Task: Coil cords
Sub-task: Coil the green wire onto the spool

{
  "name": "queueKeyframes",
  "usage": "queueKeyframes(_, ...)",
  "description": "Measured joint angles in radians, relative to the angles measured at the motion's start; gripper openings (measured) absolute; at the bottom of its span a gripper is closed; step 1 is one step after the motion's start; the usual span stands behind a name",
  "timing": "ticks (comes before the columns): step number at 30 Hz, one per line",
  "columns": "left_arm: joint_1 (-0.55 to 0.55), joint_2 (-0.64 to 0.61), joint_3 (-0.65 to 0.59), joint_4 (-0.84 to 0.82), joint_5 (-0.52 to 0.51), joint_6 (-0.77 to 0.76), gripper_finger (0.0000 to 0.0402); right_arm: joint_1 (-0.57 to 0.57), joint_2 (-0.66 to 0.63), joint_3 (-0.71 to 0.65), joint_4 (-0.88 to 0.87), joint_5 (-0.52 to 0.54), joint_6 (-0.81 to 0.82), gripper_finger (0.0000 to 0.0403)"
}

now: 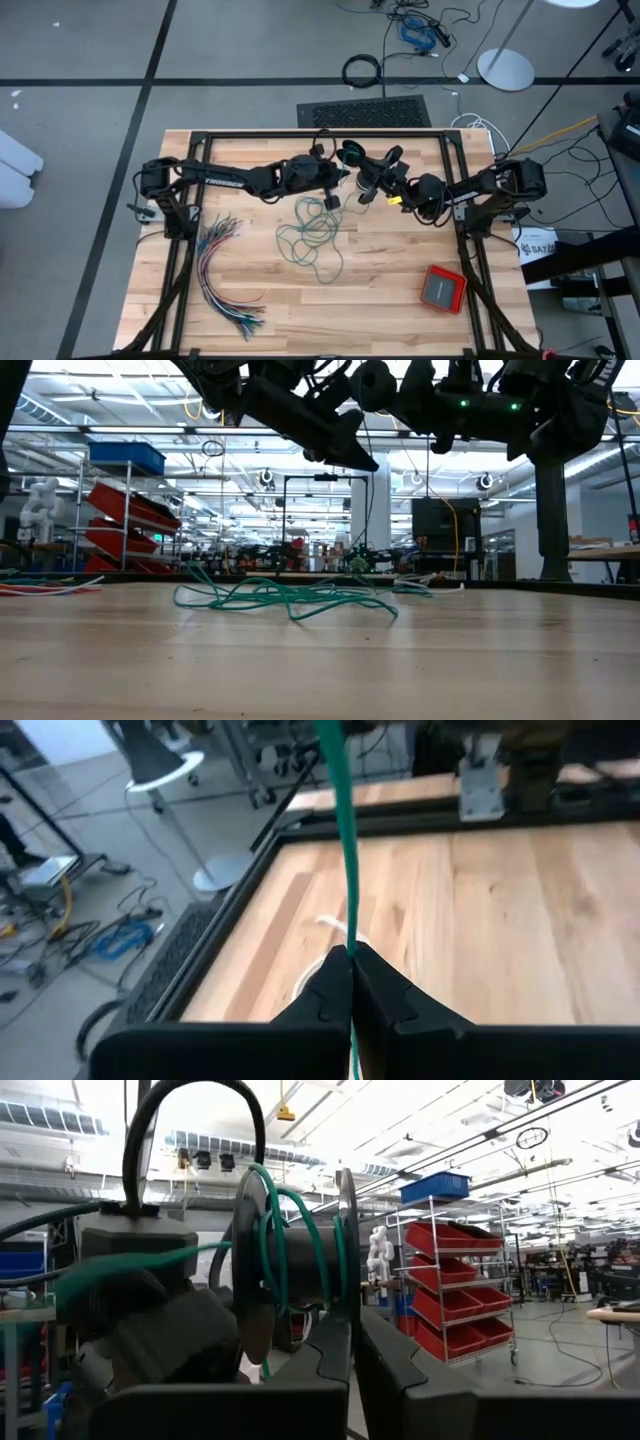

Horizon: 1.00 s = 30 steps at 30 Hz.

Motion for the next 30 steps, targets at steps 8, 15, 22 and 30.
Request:
queueKeyframes(8, -0.003, -0.054, 0.0, -0.044, -0.034, 0.006, 0.0, 0.0, 0.0, 0.0, 0.001, 0.0, 0.0, 0.0)
queueKeyframes(15, 0.02, -0.137, 0.0, -0.157, -0.134, 0.025, 0.0, 0.0, 0.0, 0.0, 0.001, 0.0, 0.0, 0.0)
queueKeyframes(22, 0.045, -0.14, 0.001, -0.213, -0.099, 0.01, 0.0, 0.0, 0.0, 0.0, 0.001, 0.0, 0.0, 0.0)
queueKeyframes(30, -0.006, -0.154, 0.016, -0.187, -0.092, 0.056, 0.0, 0.0, 0.0, 0.0, 0.001, 0.0, 0.003, 0.0)
